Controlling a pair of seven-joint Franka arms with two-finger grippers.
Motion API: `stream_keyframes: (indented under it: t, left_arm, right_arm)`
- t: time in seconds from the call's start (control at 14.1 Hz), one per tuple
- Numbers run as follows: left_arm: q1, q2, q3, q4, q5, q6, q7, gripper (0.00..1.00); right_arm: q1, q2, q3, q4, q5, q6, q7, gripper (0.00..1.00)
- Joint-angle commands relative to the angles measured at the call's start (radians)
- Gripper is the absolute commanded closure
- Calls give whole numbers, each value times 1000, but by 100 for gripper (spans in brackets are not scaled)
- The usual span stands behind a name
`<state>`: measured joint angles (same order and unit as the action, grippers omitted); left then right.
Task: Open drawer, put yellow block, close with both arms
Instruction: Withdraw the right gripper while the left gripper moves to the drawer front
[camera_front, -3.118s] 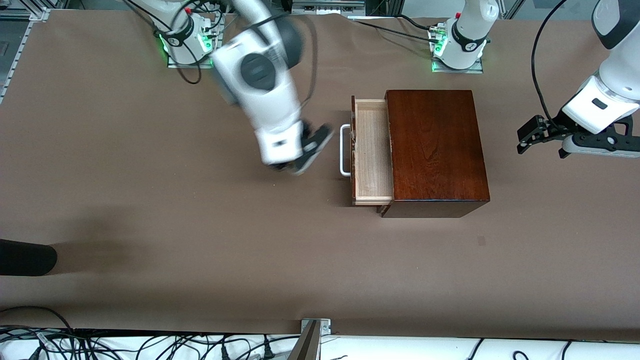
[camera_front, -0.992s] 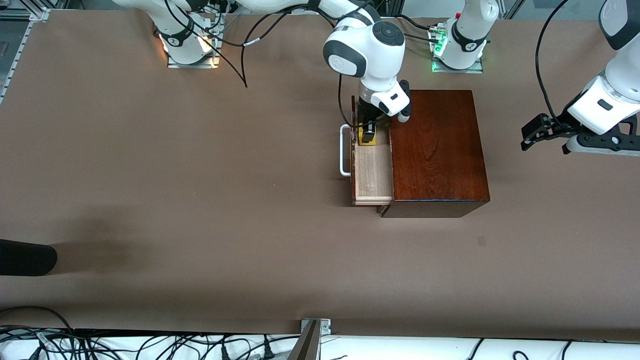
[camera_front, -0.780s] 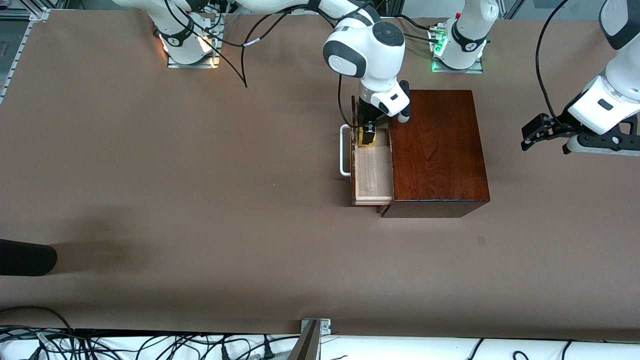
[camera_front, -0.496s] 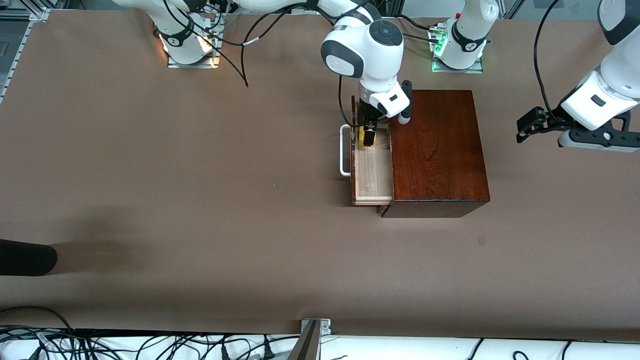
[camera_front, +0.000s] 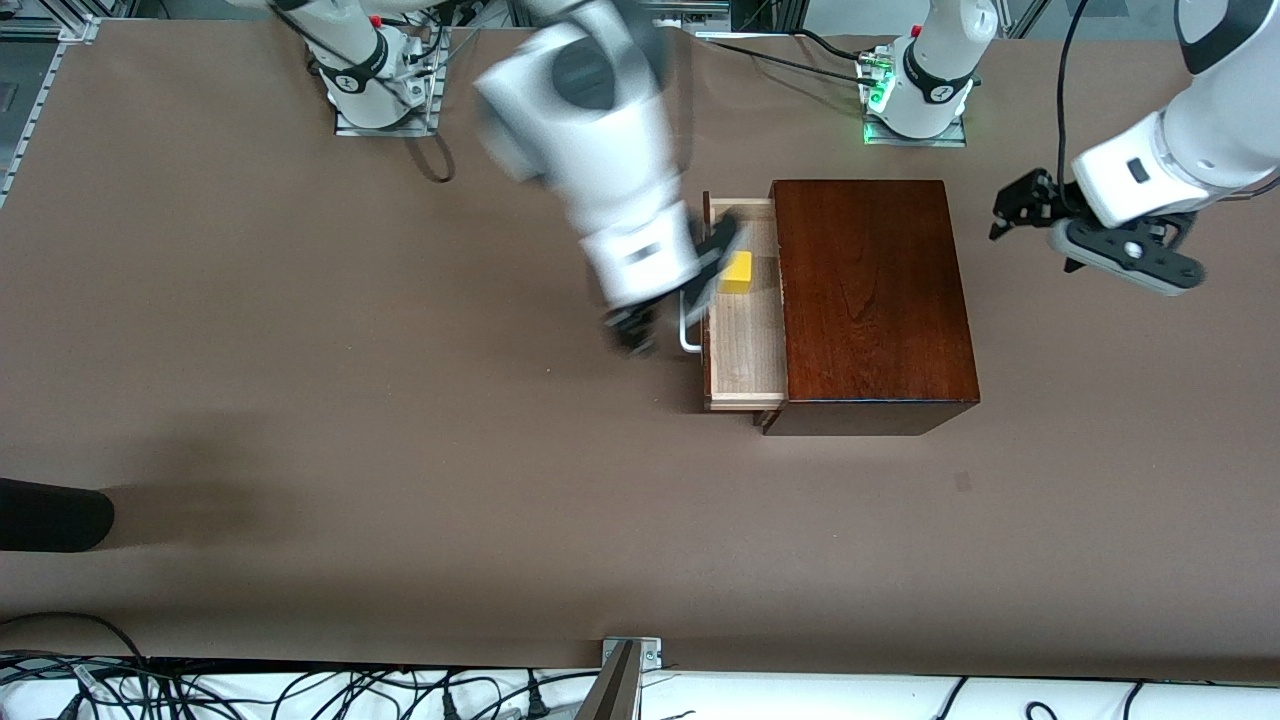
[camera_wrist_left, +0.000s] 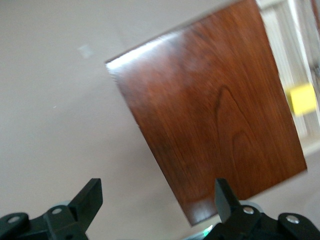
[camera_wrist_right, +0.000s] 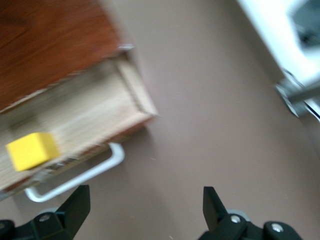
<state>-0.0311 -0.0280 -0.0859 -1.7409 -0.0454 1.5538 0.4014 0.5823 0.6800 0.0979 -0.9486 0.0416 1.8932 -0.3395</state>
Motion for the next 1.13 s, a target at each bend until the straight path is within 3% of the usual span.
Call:
stream_keyframes:
  t: [0.0, 0.21, 0.43, 0.64, 0.78, 1.06]
  left_arm:
    - [2, 35, -57, 24, -45, -69, 207, 0]
    - [-6, 109, -177, 24, -152, -171, 237, 0]
    - [-18, 207, -325, 79, -168, -158, 222, 0]
    - [-103, 370, -360, 201, -156, -140, 246, 0]
    - [-196, 431, -359, 224, -146, 30, 286, 0]
    - [-337, 554, -357, 222, -62, 349, 407, 0]
  right_arm:
    - [-156, -81, 25, -32, 104, -86, -9, 0]
    - [-243, -196, 3, -96, 103, -190, -3, 0]
    - [-295, -454, -9, -390, 92, -178, 8, 0]
    - [-299, -643, -88, -594, 67, -186, 66, 0]
    - [-299, -745, -147, -720, 32, -177, 70, 0]
    - [-299, -770, -224, -759, -14, -209, 60, 0]
